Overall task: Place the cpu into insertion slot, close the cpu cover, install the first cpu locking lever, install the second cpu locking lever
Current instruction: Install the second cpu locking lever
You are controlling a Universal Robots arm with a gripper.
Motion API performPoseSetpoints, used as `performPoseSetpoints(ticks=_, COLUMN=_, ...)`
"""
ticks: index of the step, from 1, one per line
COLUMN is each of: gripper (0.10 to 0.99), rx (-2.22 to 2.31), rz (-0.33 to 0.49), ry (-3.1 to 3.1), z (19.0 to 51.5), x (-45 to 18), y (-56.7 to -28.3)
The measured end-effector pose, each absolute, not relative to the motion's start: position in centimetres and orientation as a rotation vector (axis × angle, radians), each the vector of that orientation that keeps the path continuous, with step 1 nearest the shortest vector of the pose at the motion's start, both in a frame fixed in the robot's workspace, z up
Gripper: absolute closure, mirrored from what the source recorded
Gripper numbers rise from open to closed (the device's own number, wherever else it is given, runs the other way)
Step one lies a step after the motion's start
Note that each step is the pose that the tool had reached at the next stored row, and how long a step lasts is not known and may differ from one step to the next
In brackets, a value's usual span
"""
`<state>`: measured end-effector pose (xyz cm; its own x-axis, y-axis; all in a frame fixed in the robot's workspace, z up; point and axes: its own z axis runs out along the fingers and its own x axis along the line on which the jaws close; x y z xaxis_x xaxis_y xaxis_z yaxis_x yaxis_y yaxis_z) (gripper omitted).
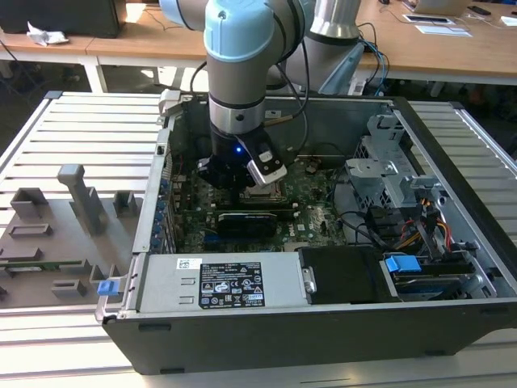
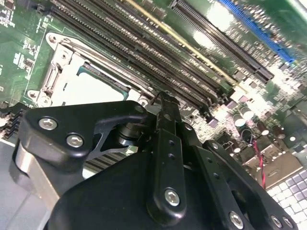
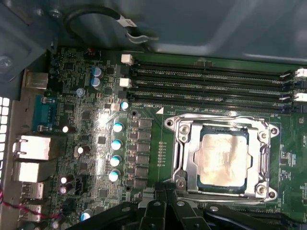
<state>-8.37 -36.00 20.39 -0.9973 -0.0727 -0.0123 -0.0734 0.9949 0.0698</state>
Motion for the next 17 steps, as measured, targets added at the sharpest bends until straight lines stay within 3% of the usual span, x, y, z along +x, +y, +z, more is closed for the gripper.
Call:
performPoseSetpoints(ticks=10, gripper=0.98, rx=-0.122, rz=0.179, ry=3.126, z=20.3, x=-8.1, y=-35.9)
performPoseSetpoints(ticks=17, gripper=0.98, rx=-0.123, rz=0.179, ry=3.127, z=23.5, x=-8.1, y=-35.8)
